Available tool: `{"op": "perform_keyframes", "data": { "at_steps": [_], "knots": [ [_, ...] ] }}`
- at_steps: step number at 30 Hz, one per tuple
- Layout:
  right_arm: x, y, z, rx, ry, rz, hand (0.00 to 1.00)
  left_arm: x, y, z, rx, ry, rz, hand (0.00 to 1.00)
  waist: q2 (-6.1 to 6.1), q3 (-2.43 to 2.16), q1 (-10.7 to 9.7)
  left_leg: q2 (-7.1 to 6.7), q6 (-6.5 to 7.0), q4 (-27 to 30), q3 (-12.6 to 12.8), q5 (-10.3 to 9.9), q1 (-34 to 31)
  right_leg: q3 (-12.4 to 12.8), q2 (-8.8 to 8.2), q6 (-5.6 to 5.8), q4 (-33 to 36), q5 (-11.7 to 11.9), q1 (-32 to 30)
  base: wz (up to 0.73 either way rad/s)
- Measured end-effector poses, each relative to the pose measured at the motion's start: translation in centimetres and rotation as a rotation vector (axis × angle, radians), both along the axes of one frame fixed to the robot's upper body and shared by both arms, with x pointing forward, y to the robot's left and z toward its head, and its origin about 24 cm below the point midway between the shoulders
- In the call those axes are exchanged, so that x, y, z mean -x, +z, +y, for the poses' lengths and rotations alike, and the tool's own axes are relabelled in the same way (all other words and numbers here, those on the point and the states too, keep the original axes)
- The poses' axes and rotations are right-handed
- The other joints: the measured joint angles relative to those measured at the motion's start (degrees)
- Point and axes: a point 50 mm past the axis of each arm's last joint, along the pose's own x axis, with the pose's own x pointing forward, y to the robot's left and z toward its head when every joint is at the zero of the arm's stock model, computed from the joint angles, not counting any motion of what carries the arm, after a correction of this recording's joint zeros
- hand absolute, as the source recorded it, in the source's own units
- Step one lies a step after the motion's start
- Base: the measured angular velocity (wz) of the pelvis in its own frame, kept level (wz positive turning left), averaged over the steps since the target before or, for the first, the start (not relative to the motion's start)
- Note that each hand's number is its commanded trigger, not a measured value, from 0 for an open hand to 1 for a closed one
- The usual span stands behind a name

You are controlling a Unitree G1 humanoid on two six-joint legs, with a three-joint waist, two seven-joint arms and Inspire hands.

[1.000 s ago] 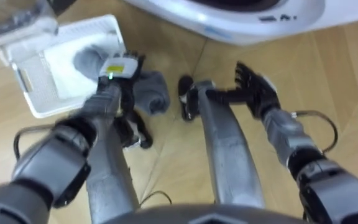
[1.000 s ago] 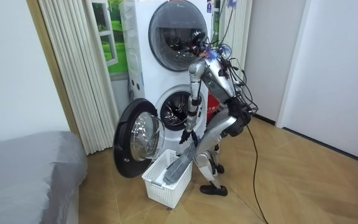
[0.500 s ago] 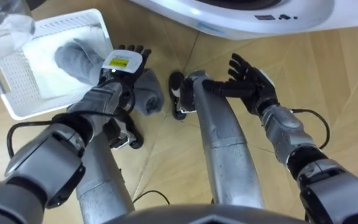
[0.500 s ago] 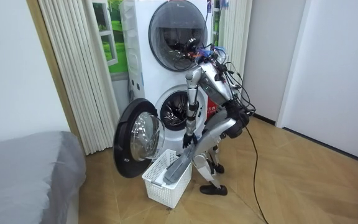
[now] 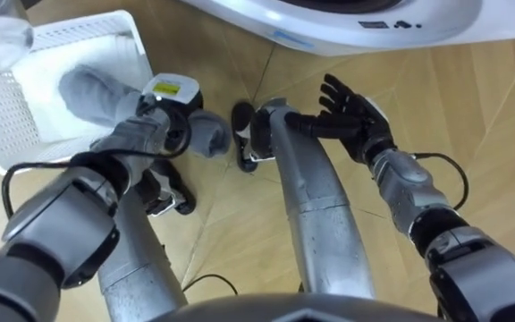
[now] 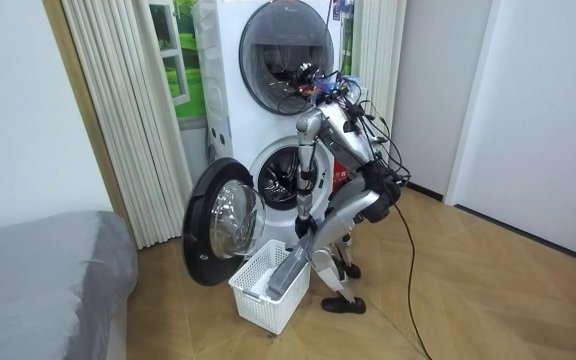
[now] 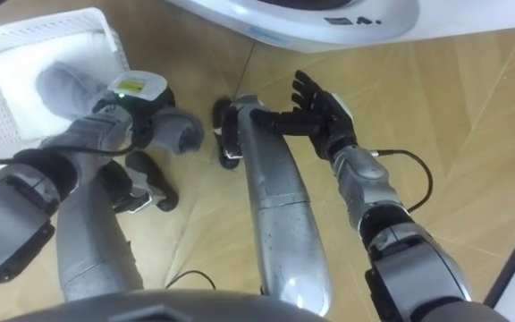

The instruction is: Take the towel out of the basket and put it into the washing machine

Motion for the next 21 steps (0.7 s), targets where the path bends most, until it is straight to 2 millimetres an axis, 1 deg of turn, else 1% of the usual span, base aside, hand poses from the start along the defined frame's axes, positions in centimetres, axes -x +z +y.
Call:
{"op": "perform_keyframes", "data": {
  "at_steps": [5, 9, 11, 13, 14, 15, 16, 17, 19, 21],
  "knots": [
    [0.0, 0.0, -0.1, 0.004, -0.002, 0.002, 0.00, 0.6, -0.6, 0.1, 0.000, 0.006, 0.052, 1.00, -0.01, -0.01, 0.0, -0.06, -0.01, -0.2, 0.0, 0.0, 0.7, 0.0, -0.11, -0.01, -0.1, 0.0, 0.7, 0.00],
    [0.6, -0.8, -0.2, 0.041, -0.005, 0.045, 0.00, 1.7, -1.8, -0.1, 0.034, 0.030, 0.123, 1.00, 0.00, -0.03, 0.6, -0.18, -0.06, -2.3, 0.4, 0.0, 5.0, 0.0, 0.02, 0.19, -1.9, 0.1, 4.9, -0.01],
    [1.2, -1.4, -0.2, 0.064, -0.002, 0.073, 0.00, 2.3, -2.3, -0.4, 0.057, 0.041, 0.150, 1.00, -0.01, -0.04, 1.3, -0.21, -0.26, -4.2, 0.7, 0.4, 7.9, -0.2, 0.29, 0.43, -3.8, 0.4, 7.8, -0.02],
    [2.1, -2.3, -0.4, 0.078, -0.009, 0.130, 0.00, 2.9, -2.9, -0.8, 0.121, 0.076, 0.185, 1.00, 0.06, -0.08, 2.4, -0.39, -0.42, -7.1, 1.1, 0.8, 12.3, -0.4, 0.58, 0.84, -6.5, 0.7, 12.1, 0.00],
    [2.3, -2.5, -0.5, 0.084, -0.008, 0.141, 0.00, 3.1, -3.0, -1.0, 0.140, 0.086, 0.191, 1.00, 0.07, -0.08, 2.7, -0.36, -0.49, -7.8, 1.2, 0.9, 13.5, -0.4, 0.82, 0.98, -7.2, 0.8, 13.3, -0.13],
    [2.7, -2.9, -0.6, 0.112, 0.002, 0.165, 0.00, 3.3, -3.2, -1.2, 0.180, 0.108, 0.203, 1.00, 0.08, -0.09, 3.5, -0.25, -0.70, -9.4, 1.6, 1.1, 16.1, -0.3, 1.24, 1.12, -8.9, 1.1, 15.7, -0.17],
    [3.1, -3.2, -0.9, 0.139, 0.007, 0.184, 0.00, 3.5, -3.4, -1.3, 0.216, 0.133, 0.216, 1.00, 0.09, -0.11, 4.1, -0.29, -0.75, -11.2, 2.2, 1.3, 18.8, -0.3, 1.29, 1.38, -10.5, 1.3, 18.3, -0.15],
    [3.4, -3.4, -1.0, 0.156, 0.010, 0.192, 0.00, 3.6, -3.5, -1.4, 0.235, 0.145, 0.223, 1.00, 0.15, -0.13, 4.5, -0.28, -0.74, -12.0, 2.5, 1.5, 20.1, -0.3, 1.35, 1.53, -11.4, 1.4, 19.5, -0.07],
    [4.1, -3.9, -1.3, 0.203, 0.028, 0.218, 0.00, 3.9, -3.7, -1.4, 0.294, 0.179, 0.248, 1.00, 0.50, -0.27, 5.8, -0.42, -0.86, -14.9, 2.9, 2.0, 24.1, -0.7, 1.56, 1.97, -14.2, 1.7, 23.7, 0.00],
    [4.4, -4.1, -1.5, 0.222, 0.037, 0.228, 0.00, 3.7, -3.6, -1.2, 0.337, 0.213, 0.243, 1.00, 0.62, -0.29, 6.7, -0.40, -0.95, -16.2, 2.9, 2.4, 26.0, -1.1, 1.76, 2.27, -15.9, 1.9, 25.9, 0.02]
  ]
}}
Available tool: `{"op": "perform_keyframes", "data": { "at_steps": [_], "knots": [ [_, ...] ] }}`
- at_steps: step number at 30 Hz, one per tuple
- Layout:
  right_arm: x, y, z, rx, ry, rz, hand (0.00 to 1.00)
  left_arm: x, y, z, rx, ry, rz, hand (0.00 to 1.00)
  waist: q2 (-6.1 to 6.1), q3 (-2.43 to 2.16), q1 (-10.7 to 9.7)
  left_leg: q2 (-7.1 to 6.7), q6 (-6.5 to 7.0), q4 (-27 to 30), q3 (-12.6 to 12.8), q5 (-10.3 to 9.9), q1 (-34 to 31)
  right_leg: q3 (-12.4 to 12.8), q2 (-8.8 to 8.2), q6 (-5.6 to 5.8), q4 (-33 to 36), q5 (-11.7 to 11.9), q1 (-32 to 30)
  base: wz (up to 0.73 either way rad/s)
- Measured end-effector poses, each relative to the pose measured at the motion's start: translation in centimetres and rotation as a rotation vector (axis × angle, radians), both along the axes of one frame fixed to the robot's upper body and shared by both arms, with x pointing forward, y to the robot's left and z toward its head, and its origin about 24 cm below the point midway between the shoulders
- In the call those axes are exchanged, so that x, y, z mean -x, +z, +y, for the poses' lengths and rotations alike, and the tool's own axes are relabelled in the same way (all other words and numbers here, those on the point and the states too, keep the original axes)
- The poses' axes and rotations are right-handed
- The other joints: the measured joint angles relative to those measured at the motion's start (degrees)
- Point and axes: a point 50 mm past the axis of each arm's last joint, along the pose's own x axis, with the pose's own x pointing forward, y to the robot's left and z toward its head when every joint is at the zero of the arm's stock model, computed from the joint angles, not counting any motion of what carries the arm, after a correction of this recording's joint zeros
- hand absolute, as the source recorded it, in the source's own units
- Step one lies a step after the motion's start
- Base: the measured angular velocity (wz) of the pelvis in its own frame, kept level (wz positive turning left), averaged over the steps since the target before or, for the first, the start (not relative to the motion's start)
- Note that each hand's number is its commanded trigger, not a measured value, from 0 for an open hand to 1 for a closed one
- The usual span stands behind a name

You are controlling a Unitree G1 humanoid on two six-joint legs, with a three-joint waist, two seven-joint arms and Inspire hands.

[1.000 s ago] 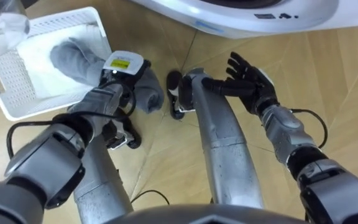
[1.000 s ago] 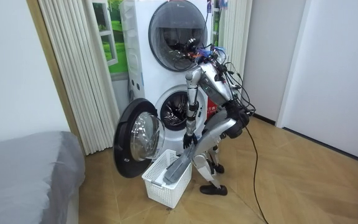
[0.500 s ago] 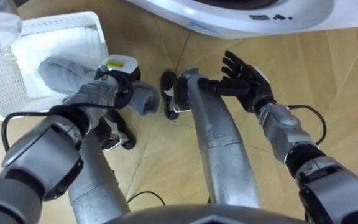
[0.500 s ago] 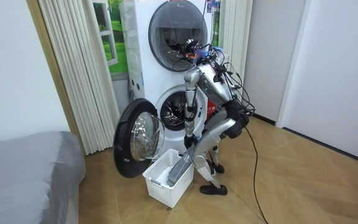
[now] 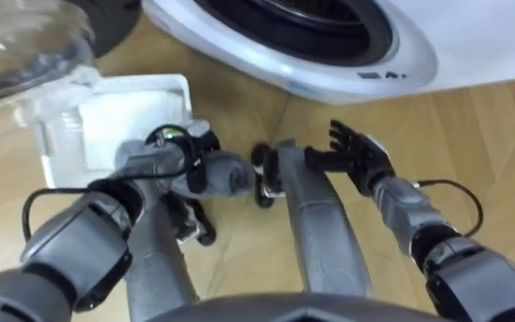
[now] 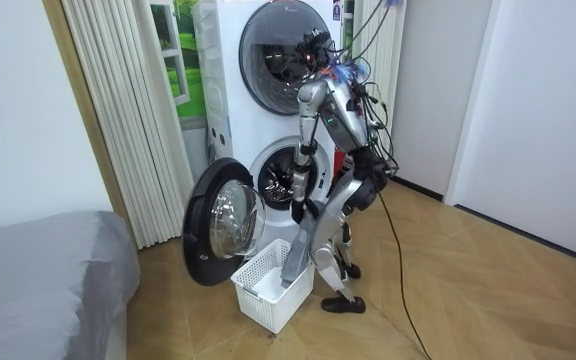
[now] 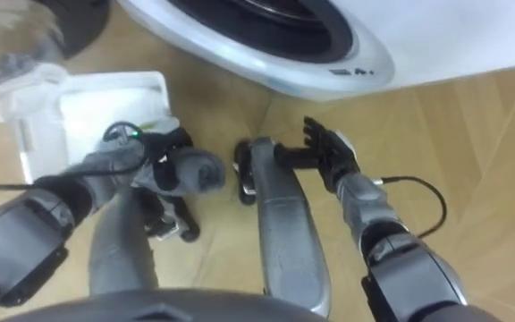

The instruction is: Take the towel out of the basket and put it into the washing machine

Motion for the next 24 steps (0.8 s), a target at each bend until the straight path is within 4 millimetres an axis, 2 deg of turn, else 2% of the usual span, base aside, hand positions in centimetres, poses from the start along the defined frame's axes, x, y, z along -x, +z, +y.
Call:
{"op": "perform_keyframes", "data": {
  "at_steps": [2, 4, 5, 7, 10, 13, 18, 23, 24],
  "knots": [
    [0.2, -0.1, -0.3, 0.034, 0.019, 0.009, 0.00, -0.2, 0.2, 0.3, 0.032, 0.045, -0.015, 1.00, 0.36, 0.03, 1.4, -0.08, 0.06, -1.4, 0.1, 0.4, 1.4, -0.2, 0.15, 0.29, -1.6, 0.4, 1.6, -0.02],
    [0.5, -0.2, -0.7, 0.058, 0.030, 0.019, 0.00, -0.1, 0.2, 0.7, 0.080, 0.112, -0.029, 1.00, 0.97, -0.12, 3.1, -0.19, 0.01, -3.1, 0.5, 0.5, 4.3, -0.8, 0.07, 0.70, -3.1, 0.7, 4.4, -0.03],
    [0.6, -0.3, -0.8, 0.064, 0.033, 0.027, 0.00, 0.0, 0.2, 0.8, 0.096, 0.131, -0.033, 1.00, 1.29, -0.30, 3.3, -0.48, -0.02, -3.6, 0.5, 0.6, 4.8, -1.3, -0.16, 0.70, -3.5, 0.7, 5.0, 0.08],
    [1.0, -0.6, -1.1, 0.083, 0.039, 0.052, 0.00, 0.1, 0.1, 0.7, 0.137, 0.175, -0.058, 1.00, 1.91, -0.30, 4.4, -1.87, 0.01, -5.9, 0.4, 1.4, 7.7, -3.1, -1.73, 0.72, -4.6, 0.8, 7.7, 0.13],
    [1.4, -0.9, -1.2, 0.094, 0.054, 0.074, 0.00, 0.1, 0.4, 0.8, 0.202, 0.225, -0.097, 1.00, 2.29, -0.29, 4.9, -2.87, 0.19, -8.7, 0.2, 2.4, 10.6, -3.6, -2.60, 0.98, -6.0, 0.9, 10.5, 0.18],
    [1.6, -0.9, -1.7, 0.113, 0.062, 0.085, 0.00, -0.4, 1.2, 0.6, 0.275, 0.274, -0.160, 1.00, 2.27, -0.29, 6.0, -3.21, 0.30, -10.5, 0.4, 3.5, 11.7, -3.6, -2.56, 0.99, -7.6, 1.8, 11.7, 0.02],
    [2.4, -1.3, -2.0, 0.117, 0.057, 0.106, 0.00, -0.3, 1.5, 0.3, 0.361, 0.314, -0.199, 1.00, 2.18, -0.24, 6.2, -3.26, 0.18, -13.0, 0.3, 4.7, 15.0, -4.4, -1.96, 0.80, -11.2, 3.1, 15.6, 0.00],
    [2.1, -1.1, -1.7, 0.113, 0.095, 0.099, 0.00, -1.3, 3.1, -0.7, 0.503, 0.354, -0.272, 1.00, 2.18, -0.28, 6.4, -2.95, 0.40, -14.5, -0.1, 5.8, 15.1, -5.2, -1.40, 0.86, -14.0, 4.8, 16.7, 0.01],
    [2.0, -1.1, -1.6, 0.122, 0.113, 0.096, 0.00, -1.4, 3.4, -1.0, 0.547, 0.371, -0.279, 1.00, 2.18, -0.28, 6.9, -2.80, 0.33, -14.7, -0.1, 6.0, 15.1, -5.3, -1.12, 0.83, -14.5, 5.0, 16.8, 0.00]
  ]
}}
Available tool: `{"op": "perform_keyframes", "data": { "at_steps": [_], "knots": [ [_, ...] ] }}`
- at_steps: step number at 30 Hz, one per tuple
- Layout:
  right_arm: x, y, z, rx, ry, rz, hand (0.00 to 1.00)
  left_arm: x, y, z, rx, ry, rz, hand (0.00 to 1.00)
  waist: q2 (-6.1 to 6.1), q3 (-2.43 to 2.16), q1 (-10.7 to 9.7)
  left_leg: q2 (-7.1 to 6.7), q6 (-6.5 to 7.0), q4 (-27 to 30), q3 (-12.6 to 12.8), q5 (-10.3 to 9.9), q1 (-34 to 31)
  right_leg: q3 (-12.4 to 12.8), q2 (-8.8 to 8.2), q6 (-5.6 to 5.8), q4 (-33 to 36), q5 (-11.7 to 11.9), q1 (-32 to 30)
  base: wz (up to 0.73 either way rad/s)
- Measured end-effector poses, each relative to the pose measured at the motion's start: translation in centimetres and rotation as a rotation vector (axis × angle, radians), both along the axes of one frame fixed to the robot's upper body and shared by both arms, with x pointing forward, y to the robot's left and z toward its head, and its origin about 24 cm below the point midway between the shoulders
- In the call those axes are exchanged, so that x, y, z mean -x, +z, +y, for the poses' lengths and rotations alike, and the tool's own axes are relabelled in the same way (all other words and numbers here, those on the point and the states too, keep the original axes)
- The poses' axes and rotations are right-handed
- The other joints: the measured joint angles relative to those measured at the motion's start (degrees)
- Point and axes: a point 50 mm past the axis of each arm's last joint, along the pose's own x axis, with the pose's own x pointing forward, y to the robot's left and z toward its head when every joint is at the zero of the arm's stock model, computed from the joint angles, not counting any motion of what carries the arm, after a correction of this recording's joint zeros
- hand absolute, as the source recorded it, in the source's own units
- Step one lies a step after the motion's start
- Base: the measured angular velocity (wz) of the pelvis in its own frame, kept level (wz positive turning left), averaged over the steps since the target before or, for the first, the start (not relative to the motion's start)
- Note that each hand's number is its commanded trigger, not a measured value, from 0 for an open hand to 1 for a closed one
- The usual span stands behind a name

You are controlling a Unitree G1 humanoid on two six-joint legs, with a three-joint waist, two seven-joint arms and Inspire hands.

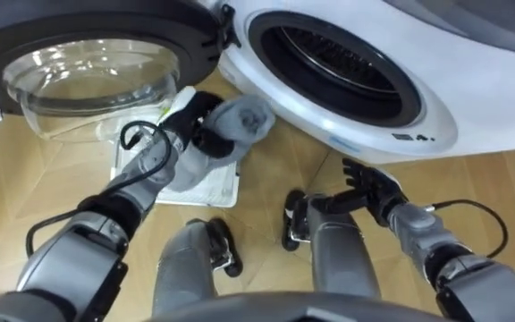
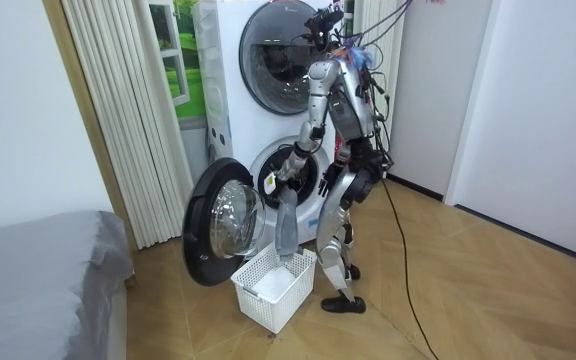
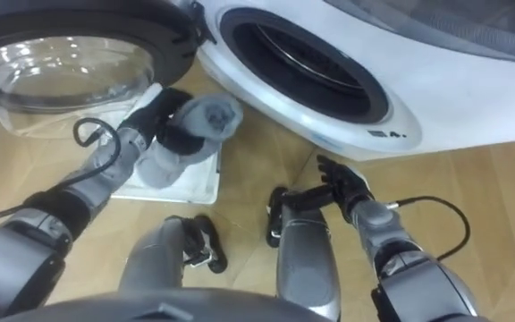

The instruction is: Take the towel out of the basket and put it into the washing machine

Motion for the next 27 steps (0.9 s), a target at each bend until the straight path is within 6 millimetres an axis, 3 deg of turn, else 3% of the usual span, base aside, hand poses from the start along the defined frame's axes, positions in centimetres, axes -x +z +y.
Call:
{"op": "perform_keyframes", "data": {
  "at_steps": [6, 11, 16, 20, 27],
  "knots": [
    [-0.7, 0.4, 1.2, -0.016, 0.085, -0.026, 0.00, -0.4, 1.0, -0.9, 0.242, 0.064, -0.003, 1.00, -0.12, -0.06, 2.4, -0.16, -0.19, -0.9, 0.0, 0.4, 0.9, -0.3, -0.09, -0.05, -0.4, 0.1, 0.9, 0.01],
    [-2.2, 1.7, 3.0, -0.087, 0.171, -0.110, 0.00, -0.1, 1.0, -0.9, 0.460, 0.118, 0.037, 1.00, -0.23, -0.13, 2.7, 0.05, -0.20, -0.9, 0.0, 0.6, 0.9, -0.9, -0.05, -0.16, -0.9, 0.1, 1.5, 0.05],
    [-2.2, 1.7, 4.3, -0.128, 0.230, -0.108, 0.00, 0.0, 1.0, -0.9, 0.734, 0.171, 0.091, 1.00, -1.53, -0.94, 3.8, -0.03, -0.35, -1.3, -0.5, 1.0, 1.0, -1.3, 0.01, -0.29, -1.2, 0.2, 1.7, 0.04],
    [-2.4, 1.9, 4.9, -0.156, 0.254, -0.116, 0.00, 0.0, 1.0, -1.0, 0.860, 0.183, 0.107, 1.00, -1.63, -0.99, 3.8, -0.04, -0.39, -1.4, -0.6, 1.1, 1.1, -1.4, 0.00, -0.40, -1.4, 0.4, 1.8, 0.00],
    [-2.9, 2.4, 5.6, -0.156, 0.296, -0.130, 0.00, 1.5, -0.5, -0.4, 1.034, 0.239, 0.187, 1.00, -1.60, -1.01, 3.9, 0.32, -0.62, -3.6, -0.5, 2.2, 2.1, -1.7, 1.65, -0.59, -5.7, 2.6, 3.6, -0.04]
  ]
}}
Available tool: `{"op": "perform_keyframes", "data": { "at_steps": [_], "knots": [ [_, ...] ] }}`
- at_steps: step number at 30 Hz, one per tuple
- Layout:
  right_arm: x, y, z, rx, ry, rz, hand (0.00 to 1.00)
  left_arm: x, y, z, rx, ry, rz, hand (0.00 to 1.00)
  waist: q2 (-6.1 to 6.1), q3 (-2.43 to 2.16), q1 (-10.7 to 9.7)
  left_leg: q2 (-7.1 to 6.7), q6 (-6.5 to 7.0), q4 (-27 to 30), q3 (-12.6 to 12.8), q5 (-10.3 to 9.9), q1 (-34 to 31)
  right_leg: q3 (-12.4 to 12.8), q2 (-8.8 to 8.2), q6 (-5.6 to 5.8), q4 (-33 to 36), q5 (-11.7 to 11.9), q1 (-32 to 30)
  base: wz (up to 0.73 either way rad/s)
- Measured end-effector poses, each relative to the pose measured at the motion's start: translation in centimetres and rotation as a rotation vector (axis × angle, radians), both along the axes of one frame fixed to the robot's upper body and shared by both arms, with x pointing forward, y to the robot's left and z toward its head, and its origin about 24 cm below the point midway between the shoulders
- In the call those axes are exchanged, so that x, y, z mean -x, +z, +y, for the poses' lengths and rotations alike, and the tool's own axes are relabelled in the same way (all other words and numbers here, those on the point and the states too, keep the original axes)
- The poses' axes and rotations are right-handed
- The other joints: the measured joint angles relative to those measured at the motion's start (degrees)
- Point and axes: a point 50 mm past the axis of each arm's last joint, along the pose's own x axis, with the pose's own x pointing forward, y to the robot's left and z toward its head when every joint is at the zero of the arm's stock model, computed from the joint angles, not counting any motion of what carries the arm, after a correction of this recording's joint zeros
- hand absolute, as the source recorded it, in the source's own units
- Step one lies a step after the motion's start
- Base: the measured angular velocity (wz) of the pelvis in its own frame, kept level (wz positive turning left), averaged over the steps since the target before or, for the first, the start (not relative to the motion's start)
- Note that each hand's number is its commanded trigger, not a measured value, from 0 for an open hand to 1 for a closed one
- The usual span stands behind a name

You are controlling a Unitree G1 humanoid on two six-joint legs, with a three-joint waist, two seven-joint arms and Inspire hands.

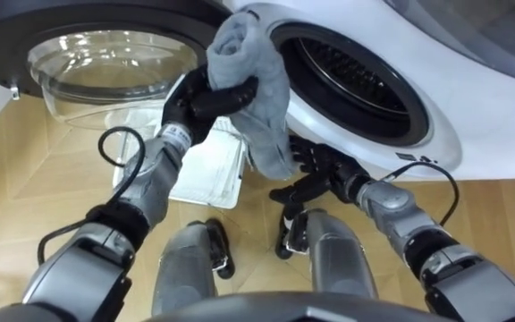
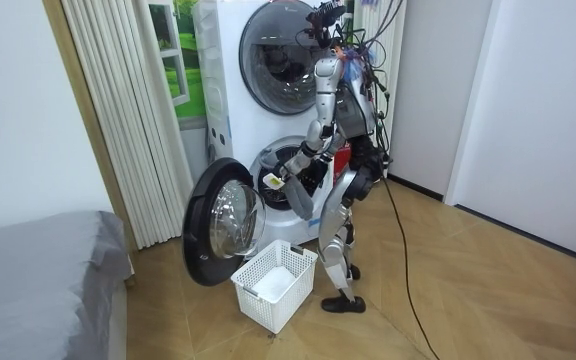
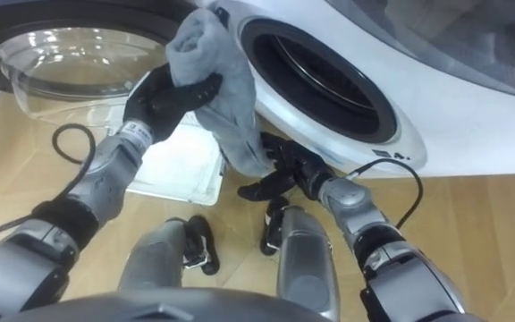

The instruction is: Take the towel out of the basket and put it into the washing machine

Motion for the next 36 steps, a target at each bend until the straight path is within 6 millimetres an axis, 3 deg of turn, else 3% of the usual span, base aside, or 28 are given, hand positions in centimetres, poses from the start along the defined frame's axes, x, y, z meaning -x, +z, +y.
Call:
{"op": "perform_keyframes", "data": {
  "at_steps": [6, 9, 11, 16, 19, 20, 21, 26, 31, 36],
  "knots": [
    [-0.3, 0.3, 0.6, 0.003, 0.023, -0.017, 0.00, 0.6, -0.6, 0.2, 0.128, 0.031, 0.047, 1.00, 0.00, 0.00, 0.1, 0.28, 0.00, -0.2, 0.0, 0.0, 0.0, 0.1, 0.06, 0.00, -0.2, 0.1, -0.1, -0.01],
    [-0.4, 0.4, 0.9, -0.001, 0.024, -0.014, 0.00, 0.8, -0.8, 0.1, 0.192, 0.038, 0.058, 1.00, 0.04, -0.09, 0.1, -0.38, -0.07, -0.7, -0.1, 0.2, 0.2, 0.1, -0.08, 0.03, -0.2, 0.1, -0.1, 0.00],
    [-0.4, 0.3, 0.9, 0.001, 0.020, -0.005, 0.00, 1.1, -1.2, -0.1, 0.204, 0.028, 0.080, 1.00, -0.04, -0.24, 0.1, -0.52, -0.09, -1.1, 0.0, 0.4, 0.4, 0.2, -0.12, 0.06, -0.2, 0.1, 0.0, 0.00],
    [0.0, -0.1, 0.8, 0.026, 0.020, 0.046, 0.00, 2.6, -2.4, -0.3, 0.233, -0.018, 0.149, 1.00, -0.22, -1.09, 0.3, -0.66, -0.39, -1.3, 0.0, 0.8, 0.8, 0.2, -0.10, 0.00, -0.2, 0.2, 0.0, 0.00],
    [0.0, -0.2, 0.4, 0.032, 0.010, 0.047, 0.00, 3.5, -3.2, -0.7, 0.241, -0.079, 0.195, 1.00, -0.09, -1.16, 0.4, -0.73, -0.37, -1.3, -0.1, 0.9, 1.0, 0.2, -0.21, -0.12, -0.2, 0.2, 0.2, 0.00],
    [0.0, -0.2, 0.4, 0.033, 0.009, 0.048, 0.71, 3.7, -3.4, -0.9, 0.245, -0.102, 0.211, 1.00, -0.09, -1.16, 0.4, -0.71, -0.33, -1.2, -0.1, 1.0, 1.0, 0.2, -0.22, -0.21, -0.2, 0.3, 0.2, 0.00],
    [0.1, -0.2, 0.4, 0.035, 0.008, 0.050, 1.00, 3.8, -3.4, -1.1, 0.245, -0.116, 0.217, 1.00, -0.07, -1.16, 0.4, -0.70, -0.32, -1.2, -0.1, 1.0, 1.0, 0.2, -0.21, -0.28, -0.3, 0.3, 0.3, 0.00],
    [0.4, -0.5, 0.4, 0.045, 0.006, 0.079, 1.00, 4.2, -3.7, -1.2, 0.292, -0.121, 0.252, 1.00, 0.33, -1.19, 1.2, -0.43, -0.28, -1.5, -0.1, 1.0, 1.1, 0.2, -0.19, -0.49, -0.3, 0.6, 0.5, 0.00],
    [0.5, -0.6, 0.4, 0.040, 0.014, 0.093, 1.00, 4.7, -4.0, -1.3, 0.395, -0.059, 0.291, 1.00, 2.35, -1.16, 1.5, -0.49, -0.31, -1.7, -0.1, 1.1, 1.0, 0.2, -0.06, -0.54, -0.4, 0.7, 0.3, 0.00],
    [0.6, -0.6, 0.4, 0.035, 0.013, 0.098, 1.00, 4.7, -4.0, -1.4, 0.436, -0.032, 0.293, 1.00, 2.51, -1.19, 1.5, -0.74, -0.53, -2.5, -0.1, 1.4, 0.8, 0.2, -0.17, -0.62, -0.5, 0.6, -0.2, 0.00]
  ]
}}
